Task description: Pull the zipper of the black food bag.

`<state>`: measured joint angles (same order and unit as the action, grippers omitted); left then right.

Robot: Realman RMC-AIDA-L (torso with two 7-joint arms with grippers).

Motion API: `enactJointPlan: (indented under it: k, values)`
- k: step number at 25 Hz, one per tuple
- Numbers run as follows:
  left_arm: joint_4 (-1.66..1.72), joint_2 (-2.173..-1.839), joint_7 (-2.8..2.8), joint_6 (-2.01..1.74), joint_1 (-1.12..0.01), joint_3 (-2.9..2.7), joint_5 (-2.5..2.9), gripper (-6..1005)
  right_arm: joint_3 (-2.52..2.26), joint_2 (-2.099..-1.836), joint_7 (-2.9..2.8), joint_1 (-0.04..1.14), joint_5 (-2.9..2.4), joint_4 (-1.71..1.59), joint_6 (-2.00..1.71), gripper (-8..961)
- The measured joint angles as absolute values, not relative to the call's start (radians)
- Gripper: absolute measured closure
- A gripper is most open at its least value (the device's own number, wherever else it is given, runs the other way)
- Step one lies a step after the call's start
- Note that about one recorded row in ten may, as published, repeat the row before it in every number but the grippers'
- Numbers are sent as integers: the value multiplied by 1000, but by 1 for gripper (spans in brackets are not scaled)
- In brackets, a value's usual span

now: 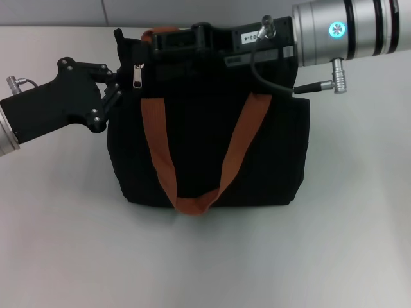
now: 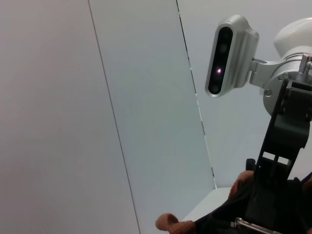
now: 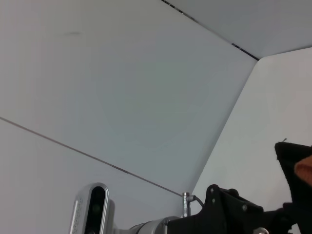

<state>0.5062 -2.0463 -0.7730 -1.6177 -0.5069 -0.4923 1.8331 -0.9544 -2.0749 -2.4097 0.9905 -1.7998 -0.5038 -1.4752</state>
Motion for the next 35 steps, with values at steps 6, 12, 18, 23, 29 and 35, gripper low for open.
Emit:
enactJointPlan:
  k: [6,12,18,23,29,35]
  values:
    - [506,-2046,-773,-1617,-507,-492,1833,968,-963,-2079,-2420,998,-1799,-494,-1453,127]
    - [506,-2046,-773,-1614,-512,-492,1833,968,-967,-2080,-2429,1009,-1799,-492,-1445,127]
    - [506,-2046,-776,-1614,-516,-490,1833,968,-980,-2081,-2431,1020,-1796,-491,-1446,127]
    - [506,-2046,-778,-1614,-518,-487,1833,968,-983,-2082,-2431,1022,-1794,-491,-1449,126]
    - [506,-2045,-780,-1612,-522,-487,1833,968,-983,-2083,-2432,1025,-1790,-491,-1454,129]
    - [506,-2046,-777,-1609,-522,-487,1833,968,-988,-2083,-2434,1023,-1778,-491,-1453,133]
